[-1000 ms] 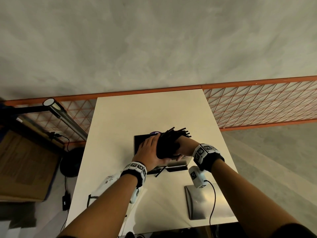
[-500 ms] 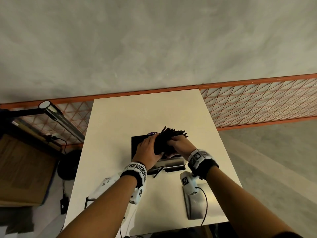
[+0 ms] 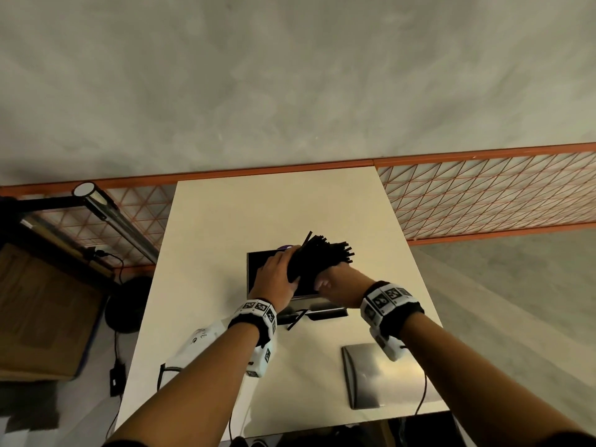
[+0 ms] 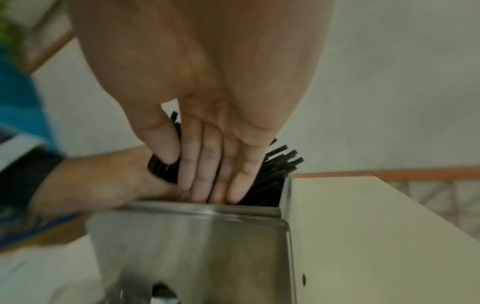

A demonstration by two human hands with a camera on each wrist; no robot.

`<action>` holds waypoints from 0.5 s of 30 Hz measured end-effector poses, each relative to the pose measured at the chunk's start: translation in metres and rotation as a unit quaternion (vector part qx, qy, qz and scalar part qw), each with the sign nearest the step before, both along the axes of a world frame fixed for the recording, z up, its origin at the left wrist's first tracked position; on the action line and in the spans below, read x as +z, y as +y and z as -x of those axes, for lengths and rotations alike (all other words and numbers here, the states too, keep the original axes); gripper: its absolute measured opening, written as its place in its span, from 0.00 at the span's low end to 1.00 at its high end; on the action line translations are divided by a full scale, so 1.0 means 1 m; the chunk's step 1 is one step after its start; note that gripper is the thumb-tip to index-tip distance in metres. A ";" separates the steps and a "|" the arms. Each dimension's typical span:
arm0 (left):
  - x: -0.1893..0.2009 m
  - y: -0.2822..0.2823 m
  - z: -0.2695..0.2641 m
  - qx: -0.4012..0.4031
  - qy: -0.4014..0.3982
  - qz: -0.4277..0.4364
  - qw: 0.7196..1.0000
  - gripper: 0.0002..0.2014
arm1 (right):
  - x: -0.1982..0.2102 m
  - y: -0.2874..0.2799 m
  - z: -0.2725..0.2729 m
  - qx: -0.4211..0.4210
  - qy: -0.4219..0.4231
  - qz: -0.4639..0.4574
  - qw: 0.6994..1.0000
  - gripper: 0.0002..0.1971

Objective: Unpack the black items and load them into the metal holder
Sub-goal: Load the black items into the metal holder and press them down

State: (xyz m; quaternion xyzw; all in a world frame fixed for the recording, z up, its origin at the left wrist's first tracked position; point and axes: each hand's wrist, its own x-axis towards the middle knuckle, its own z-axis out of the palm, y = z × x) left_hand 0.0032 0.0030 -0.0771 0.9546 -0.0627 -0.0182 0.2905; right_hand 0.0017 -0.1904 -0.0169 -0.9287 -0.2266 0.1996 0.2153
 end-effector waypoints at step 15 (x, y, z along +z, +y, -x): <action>0.002 0.000 0.000 0.004 0.016 0.006 1.000 0.37 | -0.039 0.024 -0.006 0.189 -0.109 0.308 0.926 0.28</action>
